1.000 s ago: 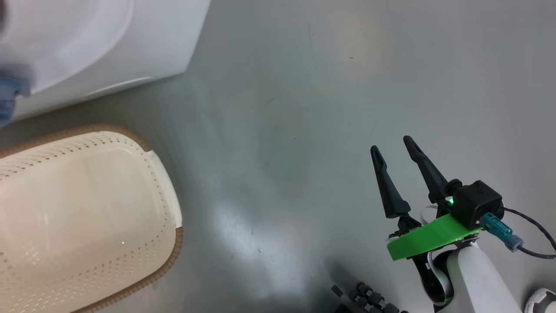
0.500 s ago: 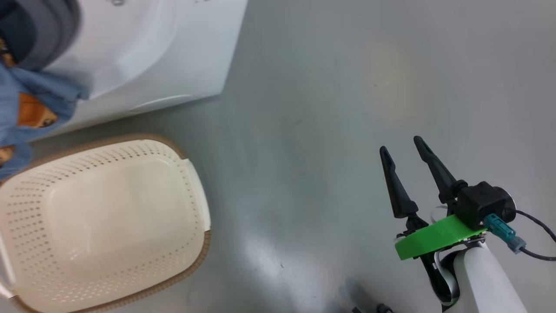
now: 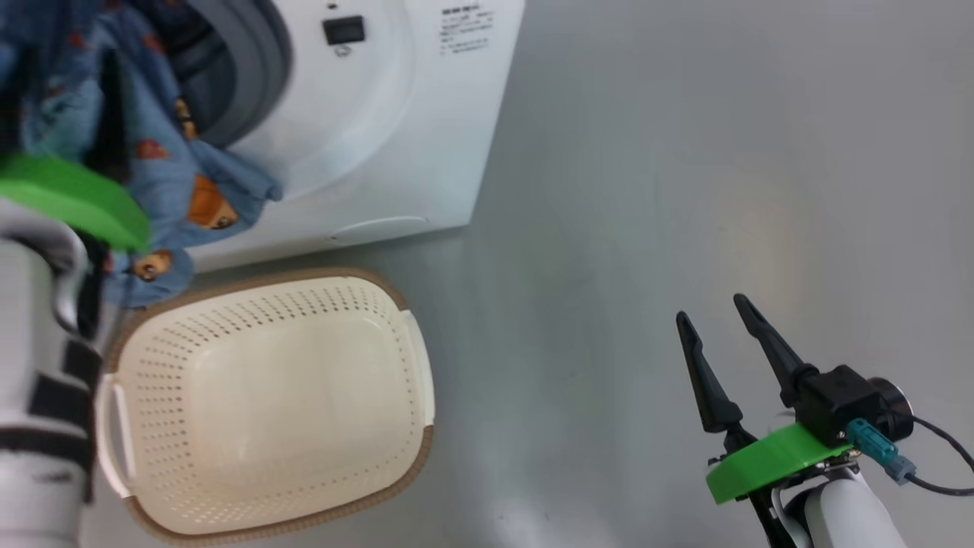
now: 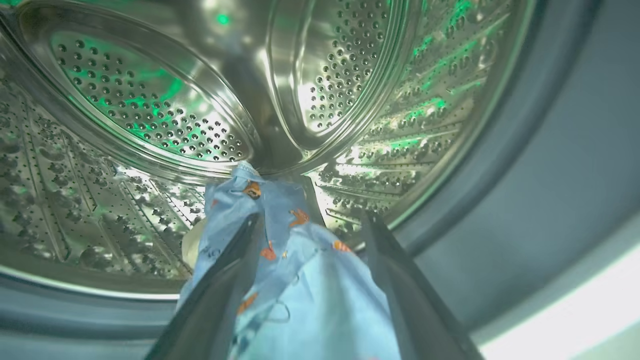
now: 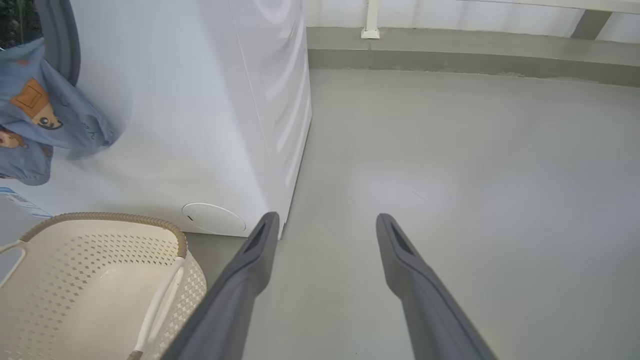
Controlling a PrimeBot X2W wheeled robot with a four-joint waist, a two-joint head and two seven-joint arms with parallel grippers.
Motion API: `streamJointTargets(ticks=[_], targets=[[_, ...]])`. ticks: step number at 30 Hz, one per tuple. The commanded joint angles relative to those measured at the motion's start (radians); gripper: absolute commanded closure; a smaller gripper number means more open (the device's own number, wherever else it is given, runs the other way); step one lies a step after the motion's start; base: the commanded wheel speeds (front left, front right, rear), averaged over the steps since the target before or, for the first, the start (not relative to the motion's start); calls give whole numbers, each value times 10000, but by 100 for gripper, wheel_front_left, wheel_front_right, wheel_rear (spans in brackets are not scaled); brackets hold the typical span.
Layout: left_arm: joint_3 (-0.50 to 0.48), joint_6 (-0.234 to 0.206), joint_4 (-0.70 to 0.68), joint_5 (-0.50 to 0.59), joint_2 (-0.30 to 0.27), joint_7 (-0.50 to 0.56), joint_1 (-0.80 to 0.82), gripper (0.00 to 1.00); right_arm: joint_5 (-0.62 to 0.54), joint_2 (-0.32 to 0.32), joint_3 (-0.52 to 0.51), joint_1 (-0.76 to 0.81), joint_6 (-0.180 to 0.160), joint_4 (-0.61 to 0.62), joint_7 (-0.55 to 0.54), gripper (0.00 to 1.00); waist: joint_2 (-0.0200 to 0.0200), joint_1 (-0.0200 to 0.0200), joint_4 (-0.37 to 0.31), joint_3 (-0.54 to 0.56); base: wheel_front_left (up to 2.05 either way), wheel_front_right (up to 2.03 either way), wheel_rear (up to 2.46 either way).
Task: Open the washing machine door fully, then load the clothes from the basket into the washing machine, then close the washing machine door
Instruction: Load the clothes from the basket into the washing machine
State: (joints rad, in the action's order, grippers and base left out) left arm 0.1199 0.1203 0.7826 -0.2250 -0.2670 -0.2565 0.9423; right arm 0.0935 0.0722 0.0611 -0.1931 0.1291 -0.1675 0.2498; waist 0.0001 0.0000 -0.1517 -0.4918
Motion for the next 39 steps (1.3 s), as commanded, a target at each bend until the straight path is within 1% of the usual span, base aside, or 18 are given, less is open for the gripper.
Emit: streamJointTargets(ticks=[1,8,12,16,22,28,31,34,39], targets=[[-177,2,-414,-37,-367,-52,-378,0,-128,79,197,306,16,172,120,0,-1,0,573,656,0,0,0],[-307,-275,-2394,-64,184,-52,-2885,0,-235,93,42,665,16,280,-44,0,-1,0,1027,1355,0,0,0],[-374,-421,-3420,-57,324,-53,-4101,0,-284,77,-54,835,16,485,-178,0,-1,0,1242,1513,0,0,0],[-427,-692,-4348,33,477,-53,-5115,0,-314,58,-93,957,16,639,-278,0,-1,0,1360,1593,0,0,0],[-503,-1155,-5398,-41,1163,-53,-6410,0,-323,28,-106,1067,16,701,-288,0,-1,0,1405,1778,0,0,0],[-578,-1541,-5742,11,1572,-53,-7270,0,-307,-33,-42,1125,16,635,-296,0,-1,0,1318,2059,0,0,0],[-651,-1668,-5877,47,1670,-53,-7532,0,-299,-57,-61,1109,16,628,-280,0,-1,0,1258,2131,0,0,0],[-675,-1729,-5996,88,1747,-53,-7718,0,-297,-77,-72,1094,16,634,-272,0,-1,0,1232,2120,0,0,0],[-678,-1701,-5964,164,1802,-53,-7791,0,-318,-99,-93,1108,16,604,-263,0,-1,0,1230,2114,0,0,0]])
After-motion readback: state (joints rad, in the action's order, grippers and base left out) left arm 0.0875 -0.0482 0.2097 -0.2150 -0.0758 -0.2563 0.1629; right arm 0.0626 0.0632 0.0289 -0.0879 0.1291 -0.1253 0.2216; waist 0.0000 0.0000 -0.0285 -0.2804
